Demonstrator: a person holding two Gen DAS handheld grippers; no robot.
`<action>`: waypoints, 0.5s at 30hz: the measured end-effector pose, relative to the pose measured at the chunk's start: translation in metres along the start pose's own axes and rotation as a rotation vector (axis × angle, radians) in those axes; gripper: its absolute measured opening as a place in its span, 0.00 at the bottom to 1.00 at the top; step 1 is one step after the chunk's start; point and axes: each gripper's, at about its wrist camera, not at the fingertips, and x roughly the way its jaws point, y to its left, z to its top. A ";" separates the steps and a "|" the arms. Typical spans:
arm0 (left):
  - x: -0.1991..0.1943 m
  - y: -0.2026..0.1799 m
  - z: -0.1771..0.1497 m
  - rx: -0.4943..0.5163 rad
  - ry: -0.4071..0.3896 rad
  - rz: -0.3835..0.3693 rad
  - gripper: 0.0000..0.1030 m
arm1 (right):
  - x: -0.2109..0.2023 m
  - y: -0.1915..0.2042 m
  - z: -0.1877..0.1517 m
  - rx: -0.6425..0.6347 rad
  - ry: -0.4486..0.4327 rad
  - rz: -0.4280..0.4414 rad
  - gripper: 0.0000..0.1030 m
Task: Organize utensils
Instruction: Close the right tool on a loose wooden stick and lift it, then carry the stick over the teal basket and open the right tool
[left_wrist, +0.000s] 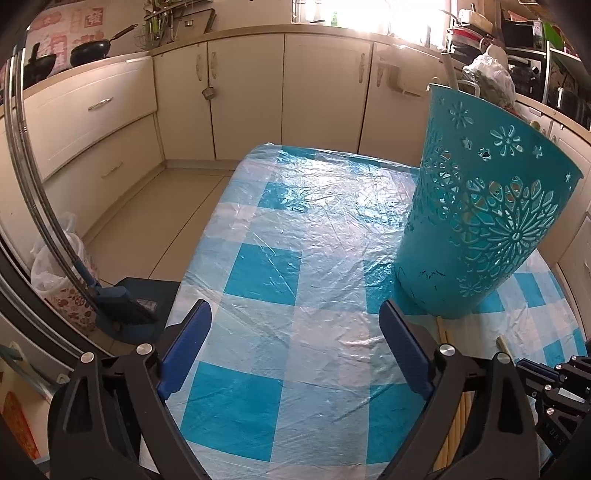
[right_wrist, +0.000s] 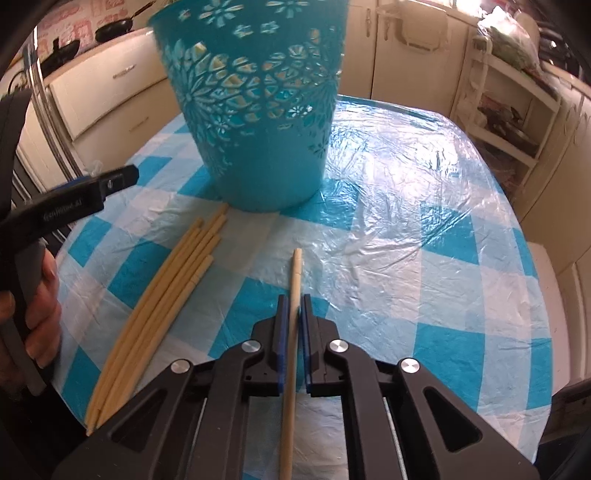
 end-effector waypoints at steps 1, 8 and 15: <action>0.000 0.000 0.000 0.001 0.001 0.000 0.86 | 0.000 0.002 0.000 -0.006 -0.005 -0.006 0.07; 0.001 -0.001 0.000 0.006 0.011 -0.005 0.87 | -0.010 -0.014 -0.002 0.115 -0.035 0.102 0.06; 0.003 -0.003 0.000 0.012 0.017 -0.001 0.87 | -0.049 -0.025 0.010 0.197 -0.174 0.246 0.06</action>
